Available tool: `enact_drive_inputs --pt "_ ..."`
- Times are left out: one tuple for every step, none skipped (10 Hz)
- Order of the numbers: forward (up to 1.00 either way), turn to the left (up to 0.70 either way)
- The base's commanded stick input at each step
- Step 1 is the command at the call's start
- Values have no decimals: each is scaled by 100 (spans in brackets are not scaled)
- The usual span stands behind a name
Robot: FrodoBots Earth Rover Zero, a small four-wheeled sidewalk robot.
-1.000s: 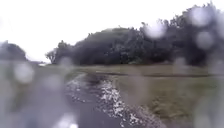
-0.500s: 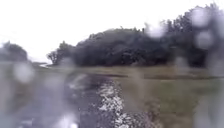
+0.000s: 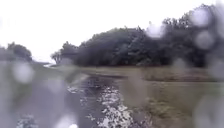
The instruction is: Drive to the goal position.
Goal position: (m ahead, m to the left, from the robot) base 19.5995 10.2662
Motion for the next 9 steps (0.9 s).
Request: enact_drive_inputs --pt "85 0" --pt "85 0" --pt "85 0" --pt "85 0" --pt "85 0" --pt "72 0" --pt "15 0" --pt "0 0" --pt "0 0"
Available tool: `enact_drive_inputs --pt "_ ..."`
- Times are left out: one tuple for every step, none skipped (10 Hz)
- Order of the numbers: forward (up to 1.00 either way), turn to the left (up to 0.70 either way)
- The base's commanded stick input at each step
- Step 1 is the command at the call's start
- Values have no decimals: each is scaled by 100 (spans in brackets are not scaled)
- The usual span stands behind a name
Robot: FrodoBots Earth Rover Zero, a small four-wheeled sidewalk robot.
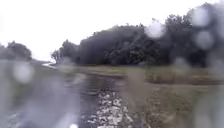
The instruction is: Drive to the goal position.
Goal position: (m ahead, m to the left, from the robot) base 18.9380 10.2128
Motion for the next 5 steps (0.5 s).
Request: enact_drive_inputs --pt "0 0" --pt "85 0" --pt "85 0" --pt "85 0" --pt "85 7"
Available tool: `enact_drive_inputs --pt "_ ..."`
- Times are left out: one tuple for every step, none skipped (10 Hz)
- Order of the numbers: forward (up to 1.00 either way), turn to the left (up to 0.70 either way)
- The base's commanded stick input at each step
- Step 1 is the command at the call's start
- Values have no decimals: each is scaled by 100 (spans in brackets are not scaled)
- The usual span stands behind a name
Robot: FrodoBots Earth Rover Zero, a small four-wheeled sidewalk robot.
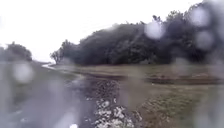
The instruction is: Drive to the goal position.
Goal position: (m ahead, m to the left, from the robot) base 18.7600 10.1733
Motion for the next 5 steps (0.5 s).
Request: enact_drive_inputs --pt "85 18" --pt "85 34" --pt "85 34" --pt "85 34" --pt "85 13"
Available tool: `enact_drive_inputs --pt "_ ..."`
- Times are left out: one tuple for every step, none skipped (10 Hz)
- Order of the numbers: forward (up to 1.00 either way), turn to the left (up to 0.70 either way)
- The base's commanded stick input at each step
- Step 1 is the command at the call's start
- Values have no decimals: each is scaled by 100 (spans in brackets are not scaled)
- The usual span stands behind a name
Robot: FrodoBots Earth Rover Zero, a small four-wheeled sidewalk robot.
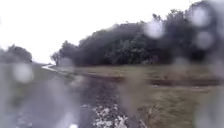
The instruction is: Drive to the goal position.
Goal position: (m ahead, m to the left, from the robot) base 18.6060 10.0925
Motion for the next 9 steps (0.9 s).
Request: enact_drive_inputs --pt "85 0" --pt "85 0" --pt "85 0" --pt "85 0" --pt "85 0" --pt "85 2" --pt "85 34" --pt "85 34" --pt "85 13"
